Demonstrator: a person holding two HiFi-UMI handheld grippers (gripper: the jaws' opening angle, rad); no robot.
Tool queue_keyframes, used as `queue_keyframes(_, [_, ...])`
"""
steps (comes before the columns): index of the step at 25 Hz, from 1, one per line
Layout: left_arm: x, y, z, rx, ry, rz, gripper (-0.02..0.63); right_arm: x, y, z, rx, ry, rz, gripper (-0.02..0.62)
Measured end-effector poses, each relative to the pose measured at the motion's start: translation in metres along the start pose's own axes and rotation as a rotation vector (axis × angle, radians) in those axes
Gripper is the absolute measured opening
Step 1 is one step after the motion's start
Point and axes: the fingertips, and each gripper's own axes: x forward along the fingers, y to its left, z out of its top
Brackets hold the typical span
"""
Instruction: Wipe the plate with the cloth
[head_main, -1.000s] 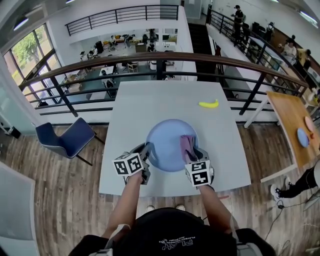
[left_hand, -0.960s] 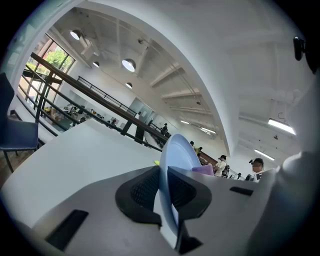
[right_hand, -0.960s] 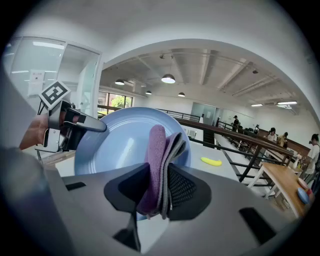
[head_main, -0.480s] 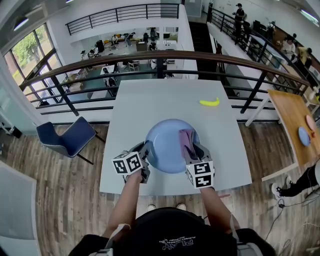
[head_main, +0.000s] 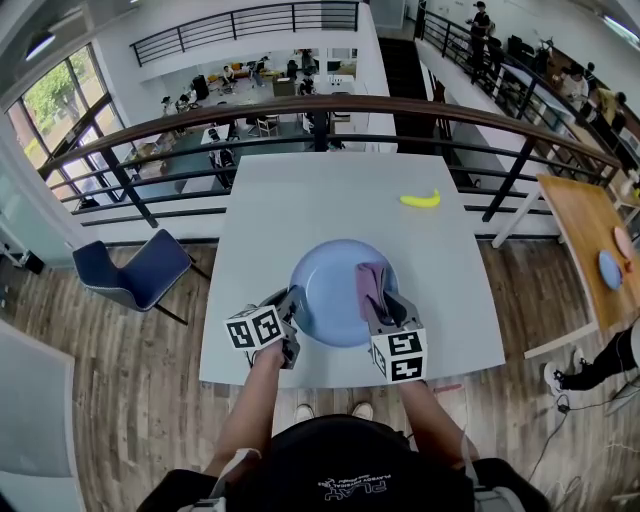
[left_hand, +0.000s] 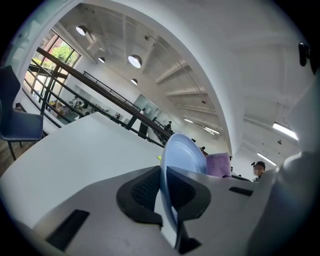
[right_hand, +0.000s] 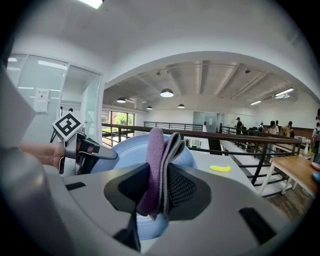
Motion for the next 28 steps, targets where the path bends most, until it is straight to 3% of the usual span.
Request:
queue_keyframes(13, [0.01, 0.036, -0.053, -0.067, 0.102, 0.057, 0.028, 0.019, -0.001, -0.055, 0.023, 0.125, 0.014, 0.114])
queue_keyframes(28, [0.023, 0.079, -0.15, -0.191, 0.248, 0.119, 0.028, 0.027, 0.0, -0.127, 0.061, 0.289, 0.061, 0.114])
